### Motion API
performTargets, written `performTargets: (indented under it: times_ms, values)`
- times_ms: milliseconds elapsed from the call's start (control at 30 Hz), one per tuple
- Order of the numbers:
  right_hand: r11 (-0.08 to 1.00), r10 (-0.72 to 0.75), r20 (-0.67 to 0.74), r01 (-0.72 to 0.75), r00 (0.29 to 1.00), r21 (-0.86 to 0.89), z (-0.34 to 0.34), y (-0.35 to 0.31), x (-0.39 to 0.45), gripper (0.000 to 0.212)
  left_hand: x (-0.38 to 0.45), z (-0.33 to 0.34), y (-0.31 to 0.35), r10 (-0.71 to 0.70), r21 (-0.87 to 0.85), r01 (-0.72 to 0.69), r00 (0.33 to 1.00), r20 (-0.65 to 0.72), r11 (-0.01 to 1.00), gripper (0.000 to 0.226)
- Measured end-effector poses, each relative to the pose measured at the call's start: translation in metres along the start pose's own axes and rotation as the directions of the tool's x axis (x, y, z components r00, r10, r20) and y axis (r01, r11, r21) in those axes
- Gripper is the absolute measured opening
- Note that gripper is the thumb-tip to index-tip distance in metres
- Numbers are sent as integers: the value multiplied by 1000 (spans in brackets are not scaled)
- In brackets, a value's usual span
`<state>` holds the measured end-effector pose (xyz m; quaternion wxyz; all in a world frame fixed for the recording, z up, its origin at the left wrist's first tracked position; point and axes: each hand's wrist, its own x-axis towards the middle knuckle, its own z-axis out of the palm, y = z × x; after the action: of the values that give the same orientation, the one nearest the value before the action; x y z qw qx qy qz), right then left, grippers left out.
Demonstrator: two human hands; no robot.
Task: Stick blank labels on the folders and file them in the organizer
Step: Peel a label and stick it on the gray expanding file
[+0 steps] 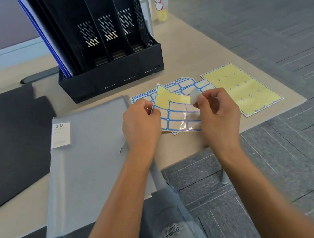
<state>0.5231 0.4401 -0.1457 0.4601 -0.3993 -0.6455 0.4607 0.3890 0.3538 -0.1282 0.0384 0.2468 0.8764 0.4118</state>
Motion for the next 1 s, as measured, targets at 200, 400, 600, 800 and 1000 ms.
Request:
performTargets:
  times_ms: [200,400,600,800,1000]
  values:
    - [989,-21,89,34,996,-146,11,1,14,9,-10,-6,-2,137,-18,-138,988,-72,990,37]
    - [964,-206,151,226,967,-136,11,-16,-15,8,-42,-25,8,51,-443,12,990,131,897,14]
    - [865,-449,263,489,854,-109,15,-18,-49,8,-70,-52,3,-82,-663,215,971,226,717,16]
    - [820,-480,445,567,756,-80,20,-24,-75,21,-86,-81,-20,-161,-727,225,974,158,649,12]
    - [936,-305,426,350,852,-30,31,-41,-97,22,-104,-110,-47,-223,-740,230,968,111,632,12]
